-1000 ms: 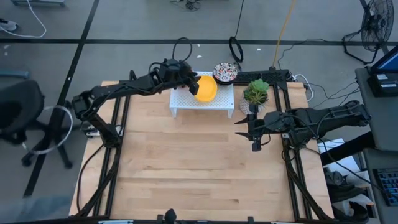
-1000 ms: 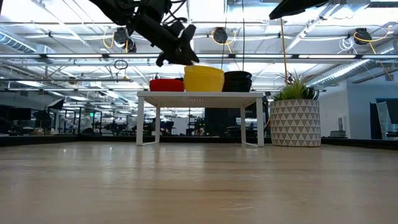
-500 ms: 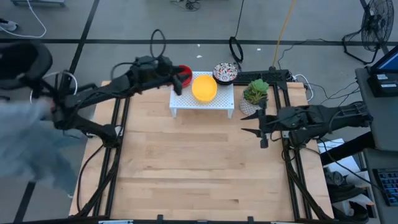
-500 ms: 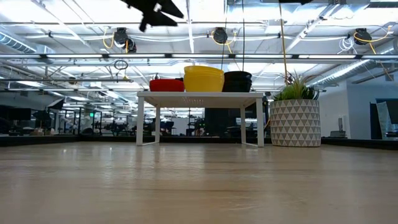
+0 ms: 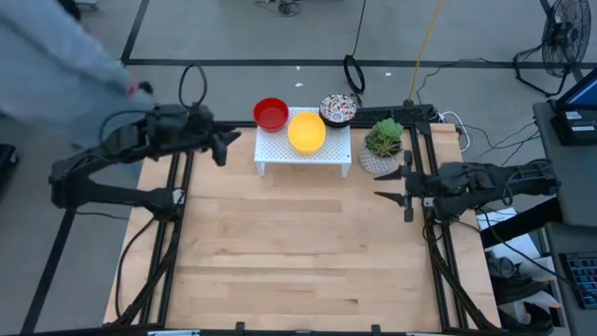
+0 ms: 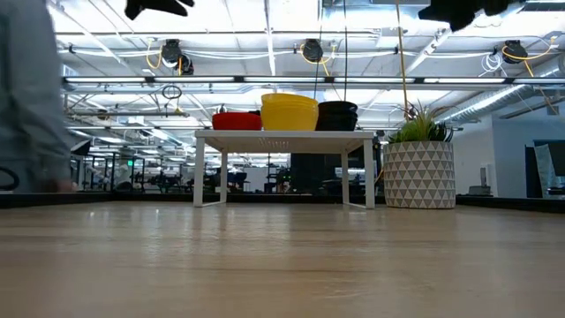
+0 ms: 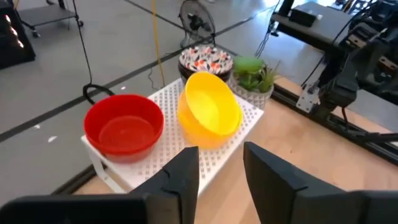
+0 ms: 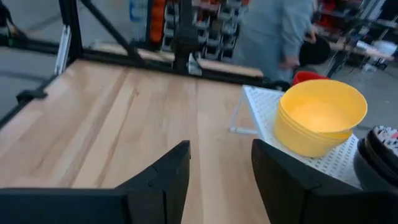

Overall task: Pick & Place Mini bowls
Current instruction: Return to Home Position

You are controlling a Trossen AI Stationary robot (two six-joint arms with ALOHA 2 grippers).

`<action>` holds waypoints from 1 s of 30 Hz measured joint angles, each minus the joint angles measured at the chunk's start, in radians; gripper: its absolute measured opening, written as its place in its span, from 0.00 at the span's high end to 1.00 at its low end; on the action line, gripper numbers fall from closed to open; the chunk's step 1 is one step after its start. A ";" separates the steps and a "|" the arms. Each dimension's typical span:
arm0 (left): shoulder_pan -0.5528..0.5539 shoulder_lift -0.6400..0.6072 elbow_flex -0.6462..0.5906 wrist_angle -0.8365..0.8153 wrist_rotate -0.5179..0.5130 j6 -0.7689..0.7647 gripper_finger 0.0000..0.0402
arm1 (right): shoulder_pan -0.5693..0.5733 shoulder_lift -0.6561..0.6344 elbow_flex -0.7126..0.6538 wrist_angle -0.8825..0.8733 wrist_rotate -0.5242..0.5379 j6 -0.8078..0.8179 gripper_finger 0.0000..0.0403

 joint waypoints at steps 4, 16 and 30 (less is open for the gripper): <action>-0.087 -0.042 -0.024 -0.030 -0.080 -0.034 0.72 | 0.000 -0.077 -0.126 0.134 0.000 0.002 0.60; -0.364 -0.078 -0.169 -0.022 -0.359 -0.125 0.77 | 0.000 -0.174 -0.303 0.267 -0.001 0.055 0.60; -0.566 -0.077 -0.369 0.019 -0.504 -0.386 0.77 | 0.000 -0.211 -0.556 0.606 -0.004 0.064 0.60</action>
